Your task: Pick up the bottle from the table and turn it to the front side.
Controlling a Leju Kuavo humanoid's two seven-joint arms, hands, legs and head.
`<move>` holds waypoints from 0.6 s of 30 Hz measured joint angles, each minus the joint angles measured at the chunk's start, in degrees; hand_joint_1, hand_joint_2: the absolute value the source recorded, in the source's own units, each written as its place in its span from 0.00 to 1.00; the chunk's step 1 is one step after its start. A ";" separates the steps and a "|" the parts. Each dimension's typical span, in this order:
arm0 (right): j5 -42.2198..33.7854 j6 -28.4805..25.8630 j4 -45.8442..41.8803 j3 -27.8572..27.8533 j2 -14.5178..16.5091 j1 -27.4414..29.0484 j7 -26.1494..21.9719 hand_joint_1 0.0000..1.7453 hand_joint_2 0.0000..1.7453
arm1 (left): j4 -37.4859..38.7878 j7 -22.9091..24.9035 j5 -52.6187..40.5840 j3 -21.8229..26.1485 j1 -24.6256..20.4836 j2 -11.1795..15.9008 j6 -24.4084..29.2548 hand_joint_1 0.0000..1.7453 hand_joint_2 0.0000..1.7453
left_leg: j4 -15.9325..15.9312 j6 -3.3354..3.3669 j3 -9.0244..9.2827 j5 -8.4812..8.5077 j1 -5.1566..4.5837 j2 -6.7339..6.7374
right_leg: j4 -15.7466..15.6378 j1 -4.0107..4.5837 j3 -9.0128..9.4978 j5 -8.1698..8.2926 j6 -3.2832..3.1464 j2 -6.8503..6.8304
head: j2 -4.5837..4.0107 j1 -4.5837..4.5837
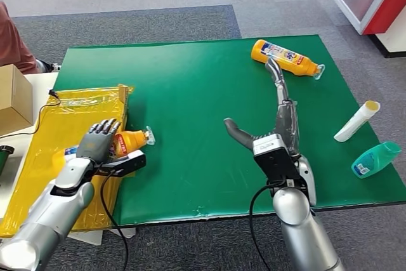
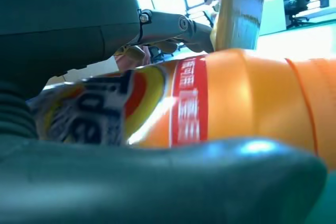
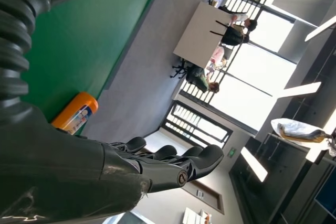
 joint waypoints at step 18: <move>0.17 -0.09 -0.67 -0.02 -0.02 1.82 -0.07 0.00 1.00 | -18.99 -4.13 8.05 -0.09 6.68 -0.14 -1.27 0.00 1.00 | 0.00 0.00 -0.02 -0.01 0.00 -0.01 | -0.01 0.00 -0.01 -0.02 0.02 -0.01 | 0.00 -0.01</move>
